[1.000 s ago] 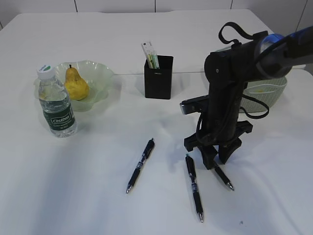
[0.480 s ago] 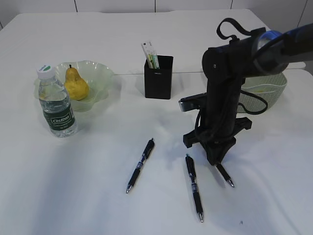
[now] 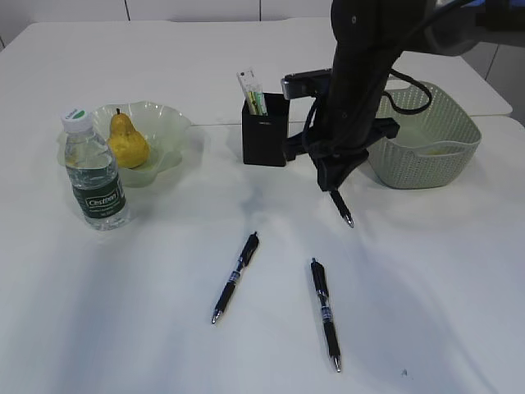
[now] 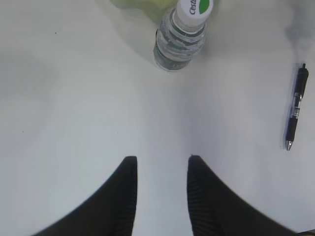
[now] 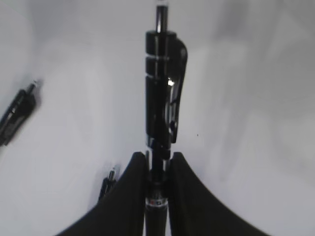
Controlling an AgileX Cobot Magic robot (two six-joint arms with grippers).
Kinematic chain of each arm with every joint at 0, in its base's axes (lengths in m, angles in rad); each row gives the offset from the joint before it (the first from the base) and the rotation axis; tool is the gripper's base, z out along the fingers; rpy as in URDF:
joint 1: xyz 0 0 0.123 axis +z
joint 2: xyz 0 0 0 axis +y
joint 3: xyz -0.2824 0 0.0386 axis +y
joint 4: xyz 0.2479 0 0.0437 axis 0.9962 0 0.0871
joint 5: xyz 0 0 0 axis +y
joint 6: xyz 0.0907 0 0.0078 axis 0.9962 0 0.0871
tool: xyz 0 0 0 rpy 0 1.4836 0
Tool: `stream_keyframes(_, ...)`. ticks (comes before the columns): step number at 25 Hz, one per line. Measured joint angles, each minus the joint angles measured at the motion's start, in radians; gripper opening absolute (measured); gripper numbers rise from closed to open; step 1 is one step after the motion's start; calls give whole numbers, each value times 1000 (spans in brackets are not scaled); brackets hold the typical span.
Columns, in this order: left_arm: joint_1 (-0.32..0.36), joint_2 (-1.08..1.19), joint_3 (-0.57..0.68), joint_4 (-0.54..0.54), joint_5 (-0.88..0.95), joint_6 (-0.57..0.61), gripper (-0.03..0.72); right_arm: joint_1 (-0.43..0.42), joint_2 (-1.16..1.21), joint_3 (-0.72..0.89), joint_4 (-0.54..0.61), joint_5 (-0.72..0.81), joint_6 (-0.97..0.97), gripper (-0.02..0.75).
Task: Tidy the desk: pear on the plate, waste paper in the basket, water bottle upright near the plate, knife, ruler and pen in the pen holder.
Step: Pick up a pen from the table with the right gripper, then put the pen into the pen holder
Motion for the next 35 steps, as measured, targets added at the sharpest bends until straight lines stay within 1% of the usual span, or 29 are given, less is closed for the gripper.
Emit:
stream_keyframes(2, 0, 0, 0, 0, 0, 0, 237, 0, 0, -27, 0, -33, 1, 98)
stream_keyframes(6, 0, 0, 0, 0, 0, 0, 237, 0, 0, -38, 0, -154, 2, 98)
stream_keyframes(18, 0, 0, 0, 13, -2, 0, 237, 0, 0, -38, -43, -691, 5, 98)
stream_keyframes(27, 0, 0, 0, 14, -2, 0, 237, 0, 56, -40, -58, -1032, 3, 98)
stream_keyframes(32, 0, 0, 0, 15, -2, 0, 237, 0, 110, -40, -113, -1185, -1, 97)
stream_keyframes(35, 0, 0, 0, 15, -2, 0, 237, 0, 134, -40, -143, -1235, -1, 97)
